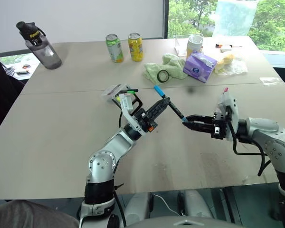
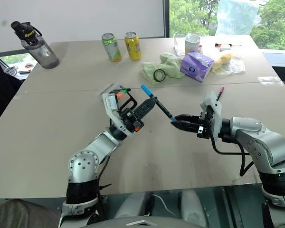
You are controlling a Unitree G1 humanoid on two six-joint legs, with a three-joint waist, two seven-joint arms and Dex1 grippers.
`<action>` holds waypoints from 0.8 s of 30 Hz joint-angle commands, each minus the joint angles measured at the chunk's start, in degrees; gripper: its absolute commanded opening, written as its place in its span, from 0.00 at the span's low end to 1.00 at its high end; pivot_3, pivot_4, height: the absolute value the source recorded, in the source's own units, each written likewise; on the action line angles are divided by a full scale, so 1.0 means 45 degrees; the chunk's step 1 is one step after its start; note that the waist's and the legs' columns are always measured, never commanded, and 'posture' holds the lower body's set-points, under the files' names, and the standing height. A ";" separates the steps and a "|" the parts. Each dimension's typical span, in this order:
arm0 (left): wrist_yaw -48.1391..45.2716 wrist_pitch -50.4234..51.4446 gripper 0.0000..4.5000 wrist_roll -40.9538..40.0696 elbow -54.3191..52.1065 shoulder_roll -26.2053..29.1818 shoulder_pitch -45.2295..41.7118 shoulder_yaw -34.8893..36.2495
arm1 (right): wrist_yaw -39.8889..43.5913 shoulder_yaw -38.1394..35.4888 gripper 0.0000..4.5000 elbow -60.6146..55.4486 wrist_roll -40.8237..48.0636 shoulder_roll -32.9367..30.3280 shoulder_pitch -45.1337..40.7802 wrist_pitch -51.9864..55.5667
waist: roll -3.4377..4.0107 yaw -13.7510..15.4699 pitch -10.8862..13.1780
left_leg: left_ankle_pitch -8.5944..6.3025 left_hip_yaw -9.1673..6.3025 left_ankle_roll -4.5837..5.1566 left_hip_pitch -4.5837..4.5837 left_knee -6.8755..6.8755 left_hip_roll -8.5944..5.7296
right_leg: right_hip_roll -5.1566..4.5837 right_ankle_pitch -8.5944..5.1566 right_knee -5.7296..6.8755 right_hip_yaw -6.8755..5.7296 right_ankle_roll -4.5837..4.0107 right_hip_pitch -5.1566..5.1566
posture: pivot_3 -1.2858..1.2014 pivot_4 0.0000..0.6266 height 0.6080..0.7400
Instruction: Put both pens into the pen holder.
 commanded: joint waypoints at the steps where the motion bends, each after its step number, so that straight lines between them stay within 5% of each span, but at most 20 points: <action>1: 0.0085 -0.0408 0.00 0.0980 -0.0613 0.0341 -0.0194 -0.0394 | 0.0068 -0.0718 0.49 -0.0434 0.0690 -0.0224 0.0391 0.0094 | 0.0000 0.0018 0.0000 | 0.0000 -0.0001 0.0000 0.0000 0.0000 -0.0001 | -0.0001 0.0000 0.0000 0.0000 0.0000 0.0001 | 0.52 0.24 1.00; 6: -0.0557 -0.2578 0.00 0.3708 -0.1798 0.0784 -0.0494 -0.1370 | 0.1171 -0.2435 0.49 0.0461 0.0613 -0.1418 0.1530 -0.1007 | -0.0019 0.0140 0.0012 | -0.0005 -0.0006 0.0010 -0.0014 0.0008 -0.0020 | -0.0012 0.0000 -0.0014 -0.0009 0.0002 0.0004 | 0.52 0.24 1.00; 10: -0.0896 -0.5380 0.00 0.7919 -0.2081 0.2009 -0.1038 -0.2673 | 0.1588 -0.4641 0.49 0.0373 0.2851 -0.0553 0.1153 -0.1835 | -0.0029 0.0054 0.0019 | -0.0006 0.0014 0.0009 0.0005 -0.0007 -0.0003 | 0.0004 0.0001 -0.0008 0.0010 0.0001 0.0011 | 0.52 0.24 1.00; 17: -0.0214 -0.9621 0.00 1.5193 -0.2103 0.4607 -0.1676 -0.4330 | 0.2116 -0.4626 0.49 0.0681 0.1807 -0.0462 0.1822 -0.3605 | -0.0043 0.0051 0.0030 | -0.0014 0.0040 0.0025 0.0013 -0.0007 -0.0003 | 0.0004 0.0002 -0.0015 0.0023 0.0006 0.0023 | 0.52 0.24 1.00; 24: 0.0915 -1.1409 0.00 1.9025 -0.2284 0.5466 -0.0915 -0.4241 | 0.2635 -0.4188 0.49 0.0739 0.1489 -0.0366 0.1994 -0.4531 | -0.0043 0.0073 0.0030 | -0.0015 0.0039 0.0026 0.0013 -0.0017 0.0003 | -0.0003 0.0002 -0.0016 0.0027 0.0007 0.0018 | 0.52 0.24 1.00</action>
